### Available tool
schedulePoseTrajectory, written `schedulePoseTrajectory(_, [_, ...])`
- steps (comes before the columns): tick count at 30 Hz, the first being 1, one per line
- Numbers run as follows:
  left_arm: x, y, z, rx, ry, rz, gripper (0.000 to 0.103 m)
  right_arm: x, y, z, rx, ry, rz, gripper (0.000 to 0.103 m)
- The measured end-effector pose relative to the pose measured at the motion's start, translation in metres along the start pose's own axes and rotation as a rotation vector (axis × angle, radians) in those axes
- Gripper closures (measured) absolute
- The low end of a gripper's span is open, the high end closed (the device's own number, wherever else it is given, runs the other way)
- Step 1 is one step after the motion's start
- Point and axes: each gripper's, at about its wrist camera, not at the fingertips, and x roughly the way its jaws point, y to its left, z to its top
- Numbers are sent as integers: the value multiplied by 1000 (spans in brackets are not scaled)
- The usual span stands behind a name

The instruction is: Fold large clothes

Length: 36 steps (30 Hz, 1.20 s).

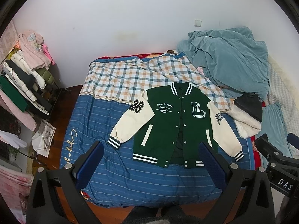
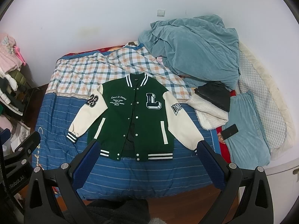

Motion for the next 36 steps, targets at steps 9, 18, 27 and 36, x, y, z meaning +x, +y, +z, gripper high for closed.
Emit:
schedulePoseTrajectory(9, [-1, -1, 3, 1, -4, 2, 0, -2, 0, -1, 0, -1, 2, 0])
schedulePoseTrajectory(18, [-8, -3, 13, 1, -8, 0, 0, -7, -1, -1, 3, -2, 4, 0])
schedulePoseTrajectory(27, [-14, -3, 15, 1, -19, -1, 0, -8, -2, 1, 6, -4, 6, 0])
schedulePoseTrajectory(36, [-16, -3, 19, 2, -24, 0, 0, -9, -3, -1, 6, -7, 7, 0])
